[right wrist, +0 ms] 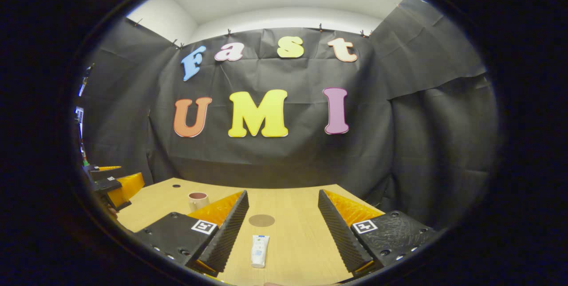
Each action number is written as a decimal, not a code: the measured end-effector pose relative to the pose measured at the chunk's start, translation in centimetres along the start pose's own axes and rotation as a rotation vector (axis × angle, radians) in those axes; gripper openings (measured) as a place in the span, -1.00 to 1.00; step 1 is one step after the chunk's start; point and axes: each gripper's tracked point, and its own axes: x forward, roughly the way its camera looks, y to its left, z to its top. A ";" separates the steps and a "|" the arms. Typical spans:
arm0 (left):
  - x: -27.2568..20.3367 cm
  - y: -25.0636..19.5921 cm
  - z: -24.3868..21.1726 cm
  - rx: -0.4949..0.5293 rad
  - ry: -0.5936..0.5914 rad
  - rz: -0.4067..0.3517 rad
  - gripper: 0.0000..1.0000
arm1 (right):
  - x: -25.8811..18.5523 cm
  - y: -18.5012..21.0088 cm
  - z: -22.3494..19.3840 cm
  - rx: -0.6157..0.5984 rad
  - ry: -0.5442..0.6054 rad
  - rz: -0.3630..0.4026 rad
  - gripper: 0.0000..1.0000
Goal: Put the toothbrush and toothpaste on the desktop into the cup, then pick up the cup and place it on the coaster on the desktop.
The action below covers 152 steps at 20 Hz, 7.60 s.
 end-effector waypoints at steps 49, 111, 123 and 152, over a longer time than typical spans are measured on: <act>3.8 -0.3 -20.2 -0.037 0.602 -0.055 0.80 | 6.3 2.9 -11.2 -0.049 0.201 0.051 0.89; 7.0 2.7 -8.2 -0.014 0.286 -0.057 -0.82 | 9.2 7.0 -26.1 -0.125 0.684 0.129 0.38; 9.3 0.7 -9.0 -0.036 0.352 -0.083 -0.82 | 9.1 6.9 -26.1 -0.056 0.696 0.177 -0.39; 28.5 -0.6 -5.9 -0.076 0.089 -0.135 -0.84 | 11.1 10.8 -18.5 0.000 0.513 0.403 -0.40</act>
